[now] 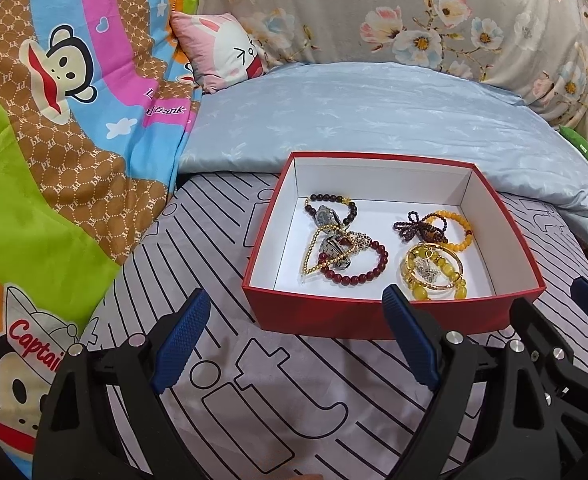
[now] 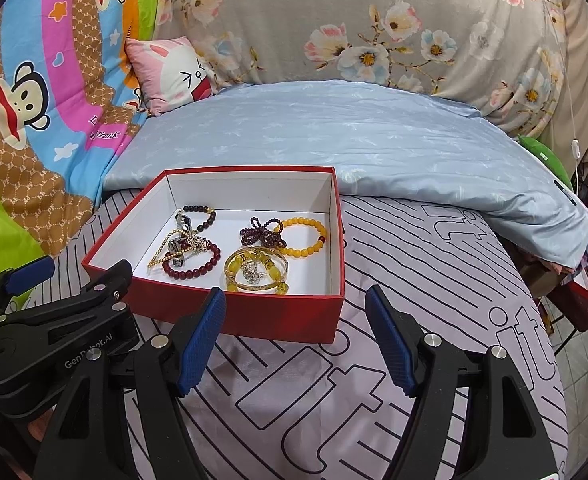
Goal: Organize jewelry
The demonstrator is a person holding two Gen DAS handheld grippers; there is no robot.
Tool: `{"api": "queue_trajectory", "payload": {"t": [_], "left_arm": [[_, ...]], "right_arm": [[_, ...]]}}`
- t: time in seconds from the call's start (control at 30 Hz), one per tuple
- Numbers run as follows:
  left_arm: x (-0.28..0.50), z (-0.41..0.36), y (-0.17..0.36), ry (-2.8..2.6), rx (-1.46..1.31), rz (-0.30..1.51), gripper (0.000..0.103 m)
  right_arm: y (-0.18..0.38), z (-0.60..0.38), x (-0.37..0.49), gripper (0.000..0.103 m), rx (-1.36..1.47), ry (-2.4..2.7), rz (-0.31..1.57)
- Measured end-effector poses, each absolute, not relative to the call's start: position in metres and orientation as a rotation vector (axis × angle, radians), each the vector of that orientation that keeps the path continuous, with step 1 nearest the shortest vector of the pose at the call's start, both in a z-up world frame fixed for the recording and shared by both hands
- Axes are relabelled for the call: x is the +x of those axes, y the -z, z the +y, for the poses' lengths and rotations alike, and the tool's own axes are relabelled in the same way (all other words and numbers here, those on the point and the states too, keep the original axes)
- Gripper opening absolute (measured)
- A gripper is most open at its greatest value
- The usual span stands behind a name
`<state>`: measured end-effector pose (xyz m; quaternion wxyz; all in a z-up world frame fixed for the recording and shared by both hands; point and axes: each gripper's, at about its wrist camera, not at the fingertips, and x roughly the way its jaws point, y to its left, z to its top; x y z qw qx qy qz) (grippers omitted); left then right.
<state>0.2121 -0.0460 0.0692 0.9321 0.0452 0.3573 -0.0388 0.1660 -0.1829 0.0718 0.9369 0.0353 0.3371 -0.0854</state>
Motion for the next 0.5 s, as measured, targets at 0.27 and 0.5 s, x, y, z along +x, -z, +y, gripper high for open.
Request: {"api": "queue_trajectory", "payload": {"t": [0.27, 0.5], "left_arm": [[0.2152, -0.0452, -0.0642, 0.071, 0.09, 0.745, 0.084], [0.2166, -0.0425, -0.0623, 0.079, 0.065, 0.753, 0.083]], "right_arm": [[-0.0684, -0.183, 0.1687, 0.074, 0.057, 0.186, 0.699], [-0.0691, -0.1851, 0.1692, 0.08, 0.075, 0.192, 0.694]]}}
